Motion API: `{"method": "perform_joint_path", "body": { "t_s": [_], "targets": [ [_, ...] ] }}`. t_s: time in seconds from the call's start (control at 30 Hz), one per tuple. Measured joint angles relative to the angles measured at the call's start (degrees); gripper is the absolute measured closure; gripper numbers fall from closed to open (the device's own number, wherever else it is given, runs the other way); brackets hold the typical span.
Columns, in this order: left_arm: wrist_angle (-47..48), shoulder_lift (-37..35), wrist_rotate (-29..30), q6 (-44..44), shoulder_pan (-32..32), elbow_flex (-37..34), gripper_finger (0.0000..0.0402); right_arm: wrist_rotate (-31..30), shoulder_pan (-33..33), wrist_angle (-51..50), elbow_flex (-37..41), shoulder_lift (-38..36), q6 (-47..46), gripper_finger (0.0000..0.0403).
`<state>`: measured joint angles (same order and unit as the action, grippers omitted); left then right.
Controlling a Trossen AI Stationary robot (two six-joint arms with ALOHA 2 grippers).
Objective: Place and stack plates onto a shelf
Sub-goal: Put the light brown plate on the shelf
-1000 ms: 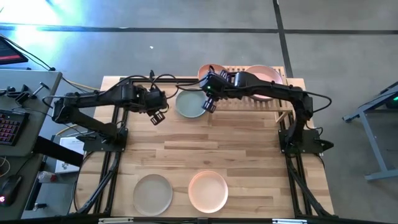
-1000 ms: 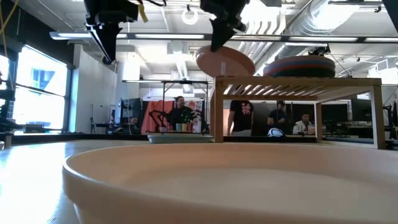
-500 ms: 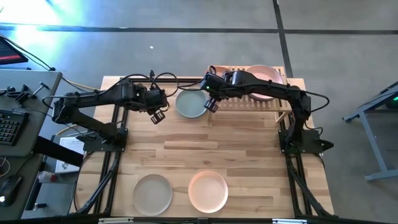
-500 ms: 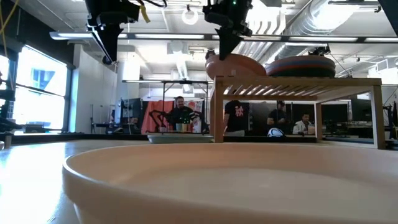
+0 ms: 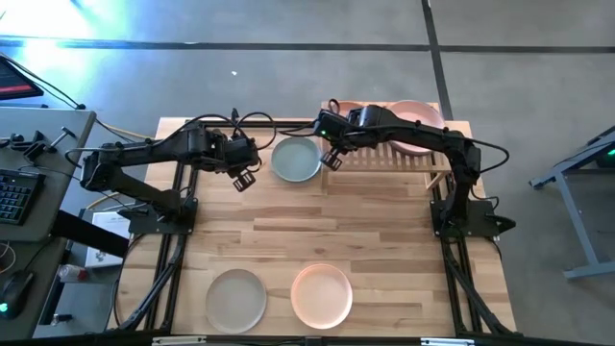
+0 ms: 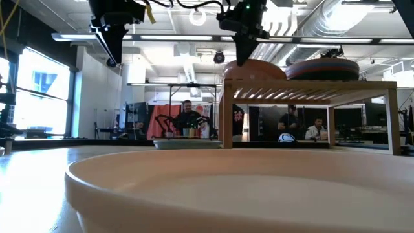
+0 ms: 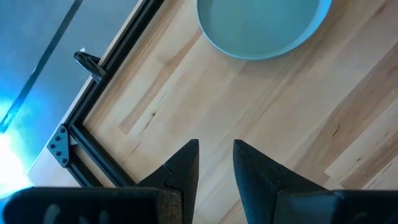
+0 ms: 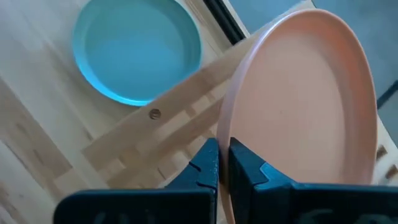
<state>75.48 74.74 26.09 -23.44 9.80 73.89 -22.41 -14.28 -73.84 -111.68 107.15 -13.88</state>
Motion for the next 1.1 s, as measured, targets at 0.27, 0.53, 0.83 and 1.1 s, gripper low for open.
{"method": "perform_joint_path", "body": {
  "t_s": [0.27, 0.53, 0.83, 1.1],
  "targets": [
    [0.01, 0.00, 0.00, -0.35, 0.00, 0.00, 0.0312, 1.81, 0.00, -0.28, 0.00, -0.02, 1.86, 0.0403],
    [0.02, 0.00, 0.00, -0.37, 0.00, 0.00, 0.0312, 5.39, 0.00, -0.68, 0.00, -0.04, 3.69, 0.0403],
    [0.04, 0.00, -1.67, -0.40, -0.02, 0.00, 0.0312, 11.82, -1.96, -2.31, 0.02, 0.17, 1.67, 0.0403],
    [0.08, 0.00, -2.13, -0.40, -0.02, 0.00, 0.0312, 15.59, -3.49, -3.11, 0.09, 1.00, 0.73, 0.0403]
  ]
}}
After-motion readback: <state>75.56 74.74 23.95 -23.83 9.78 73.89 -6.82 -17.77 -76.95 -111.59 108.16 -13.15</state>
